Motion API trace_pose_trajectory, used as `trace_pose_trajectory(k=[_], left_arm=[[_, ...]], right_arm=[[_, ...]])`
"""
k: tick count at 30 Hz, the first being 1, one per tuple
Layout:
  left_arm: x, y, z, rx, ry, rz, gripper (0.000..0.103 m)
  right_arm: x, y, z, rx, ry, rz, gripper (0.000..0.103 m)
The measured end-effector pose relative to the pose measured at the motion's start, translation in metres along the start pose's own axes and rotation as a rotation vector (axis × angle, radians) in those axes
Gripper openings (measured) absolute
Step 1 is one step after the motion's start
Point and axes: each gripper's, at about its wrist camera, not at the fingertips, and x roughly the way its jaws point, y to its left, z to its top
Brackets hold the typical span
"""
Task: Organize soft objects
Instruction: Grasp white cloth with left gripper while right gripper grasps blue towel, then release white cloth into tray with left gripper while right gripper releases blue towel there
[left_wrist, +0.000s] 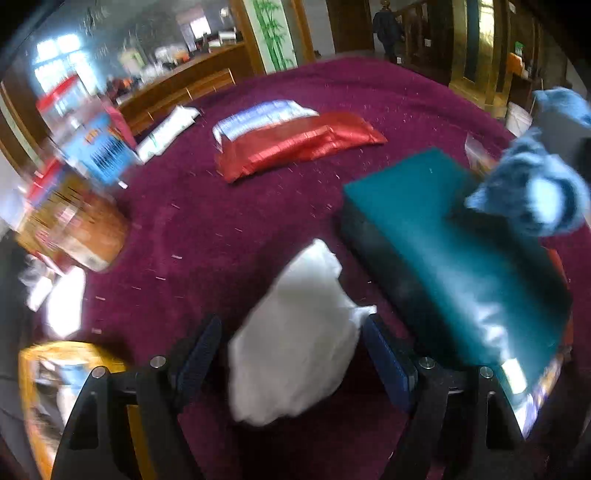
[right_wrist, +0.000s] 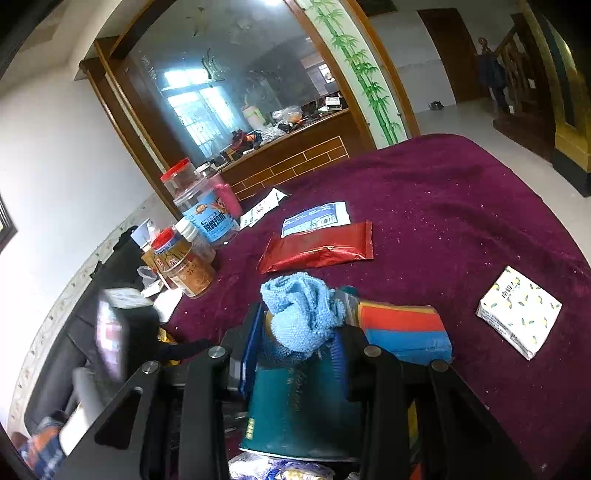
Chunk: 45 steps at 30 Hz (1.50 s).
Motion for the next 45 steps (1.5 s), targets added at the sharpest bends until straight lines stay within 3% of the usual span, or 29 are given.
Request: trace_pose_trajectory(k=[1, 2, 3, 6, 11, 14, 16, 19, 22, 26, 30, 32, 34, 37, 43, 45], left_arm=[[0.002, 0.002, 0.0, -0.021, 0.001, -0.021, 0.072], [0.0, 0.004, -0.001, -0.039, -0.013, -0.037, 0.053], [-0.002, 0.005, -0.002, -0.046, -0.009, -0.048, 0.021], [-0.017, 0.01, -0.013, -0.084, -0.032, -0.074, 0.014], [-0.066, 0.029, -0.034, -0.175, -0.125, -0.156, 0.014], [-0.113, 0.055, -0.058, -0.25, -0.189, -0.212, 0.014], [-0.154, 0.083, -0.086, -0.301, -0.245, -0.207, 0.014], [-0.191, 0.128, -0.133, -0.387, -0.273, -0.141, 0.015], [-0.202, 0.172, -0.183, -0.483, -0.245, -0.036, 0.015], [-0.195, 0.214, -0.233, -0.58, -0.16, 0.074, 0.015], [-0.168, 0.243, -0.257, -0.631, -0.068, 0.13, 0.016], [-0.155, 0.245, -0.264, -0.628, -0.042, 0.146, 0.027], [-0.136, 0.248, -0.268, -0.62, 0.003, 0.146, 0.063], [-0.12, 0.25, -0.268, -0.616, 0.016, 0.185, 0.066], [-0.156, 0.256, -0.285, -0.717, -0.117, 0.091, 0.07], [-0.167, 0.259, -0.289, -0.731, -0.161, 0.094, 0.07]], right_arm=[[-0.001, -0.002, 0.0, 0.009, -0.002, 0.003, 0.033], [-0.002, -0.002, 0.0, 0.014, -0.004, 0.005, 0.033], [-0.003, -0.002, 0.0, 0.017, -0.007, 0.006, 0.033], [-0.006, -0.001, 0.0, 0.019, -0.017, 0.01, 0.033], [-0.004, 0.009, -0.005, -0.009, -0.014, 0.031, 0.033], [-0.004, 0.013, -0.007, -0.02, -0.015, 0.049, 0.033], [-0.004, 0.013, -0.008, -0.017, -0.013, 0.056, 0.033], [-0.006, 0.019, -0.009, -0.028, -0.015, 0.073, 0.033], [-0.007, 0.032, -0.013, -0.06, -0.019, 0.067, 0.033], [-0.011, 0.064, -0.018, -0.106, 0.02, 0.097, 0.033], [-0.015, 0.113, -0.036, -0.144, 0.098, 0.208, 0.033], [-0.009, 0.147, -0.054, -0.195, 0.156, 0.245, 0.033], [0.003, 0.181, -0.074, -0.254, 0.215, 0.267, 0.033], [0.024, 0.225, -0.1, -0.309, 0.288, 0.298, 0.033], [0.062, 0.292, -0.122, -0.372, 0.386, 0.352, 0.034], [0.081, 0.313, -0.125, -0.406, 0.431, 0.362, 0.034]])
